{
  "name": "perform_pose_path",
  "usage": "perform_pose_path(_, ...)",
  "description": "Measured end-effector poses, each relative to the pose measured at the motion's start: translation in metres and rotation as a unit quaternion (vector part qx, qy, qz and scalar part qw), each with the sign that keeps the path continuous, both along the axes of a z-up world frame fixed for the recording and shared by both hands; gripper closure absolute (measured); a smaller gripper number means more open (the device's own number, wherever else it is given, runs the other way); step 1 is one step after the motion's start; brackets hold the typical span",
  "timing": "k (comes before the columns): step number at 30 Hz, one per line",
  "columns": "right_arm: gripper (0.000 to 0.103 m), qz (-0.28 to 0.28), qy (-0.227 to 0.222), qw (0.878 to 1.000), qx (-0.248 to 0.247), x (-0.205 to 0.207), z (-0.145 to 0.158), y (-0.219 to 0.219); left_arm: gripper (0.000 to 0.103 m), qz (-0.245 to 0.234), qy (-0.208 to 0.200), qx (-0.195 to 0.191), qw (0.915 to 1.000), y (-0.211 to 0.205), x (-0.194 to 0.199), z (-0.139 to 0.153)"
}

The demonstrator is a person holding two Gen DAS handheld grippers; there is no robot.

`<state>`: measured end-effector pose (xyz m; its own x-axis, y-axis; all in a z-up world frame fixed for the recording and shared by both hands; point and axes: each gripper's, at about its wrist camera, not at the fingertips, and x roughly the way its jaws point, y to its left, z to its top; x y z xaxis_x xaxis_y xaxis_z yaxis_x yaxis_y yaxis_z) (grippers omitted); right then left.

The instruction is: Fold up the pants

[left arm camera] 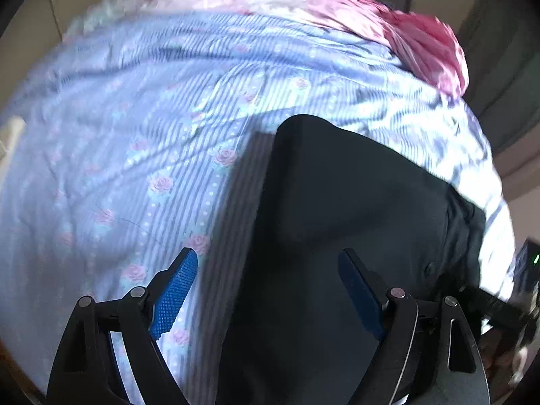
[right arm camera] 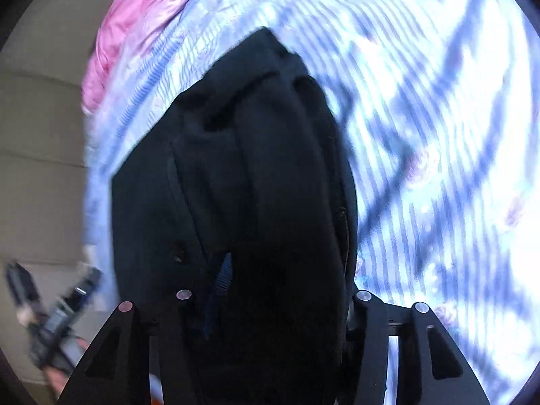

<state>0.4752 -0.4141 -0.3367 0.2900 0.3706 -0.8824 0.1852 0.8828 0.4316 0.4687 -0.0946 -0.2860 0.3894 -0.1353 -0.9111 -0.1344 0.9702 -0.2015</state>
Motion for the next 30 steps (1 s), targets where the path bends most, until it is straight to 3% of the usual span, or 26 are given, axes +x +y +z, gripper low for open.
perform_pose_path(4, 0.054, 0.007, -0.001, 0.998, -0.061, 0.002, 0.006, 0.024, 0.018, 0.0, 0.047, -0.071, 0.9964, 0.012, 0.011, -0.034)
perform_pose_path(7, 0.054, 0.009, 0.002, 0.998, -0.07, 0.004, 0.006, 0.03, 0.016, -0.006, 0.065, -0.082, 0.9945, 0.01, 0.014, -0.057)
perform_pose_path(11, 0.054, 0.012, -0.003, 0.997, -0.073, 0.015, 0.002, 0.047, 0.014, 0.009, 0.063, -0.096, 0.9933, 0.005, 0.013, -0.063)
perform_pose_path(14, 0.057, 0.002, -0.004, 0.999, -0.053, -0.003, 0.005, 0.011, 0.041, 0.015, 0.074, -0.139, 0.9874, -0.002, 0.011, -0.065)
perform_pose_path(15, 0.058, 0.002, -0.005, 0.999, -0.052, -0.004, 0.008, 0.011, 0.052, 0.021, 0.08, -0.16, 0.9837, -0.003, 0.011, -0.067)
perform_pose_path(17, 0.063, 0.006, -0.009, 0.998, -0.06, -0.006, 0.013, 0.011, 0.063, 0.034, 0.089, -0.179, 0.9793, -0.004, 0.012, -0.071)
perform_pose_path(19, 0.068, 0.013, -0.014, 0.998, -0.065, -0.009, 0.019, 0.014, 0.081, 0.045, 0.094, -0.191, 0.976, -0.004, 0.013, -0.069)
perform_pose_path(25, 0.078, 0.039, -0.045, 0.996, -0.073, -0.019, 0.054, 0.024, 0.091, 0.049, 0.047, -0.121, 0.9904, -0.025, 0.0, -0.022)
perform_pose_path(30, 0.079, 0.071, -0.078, 0.99, -0.094, -0.034, 0.095, 0.036, 0.093, 0.033, 0.008, -0.099, 0.9946, -0.036, -0.019, 0.035)
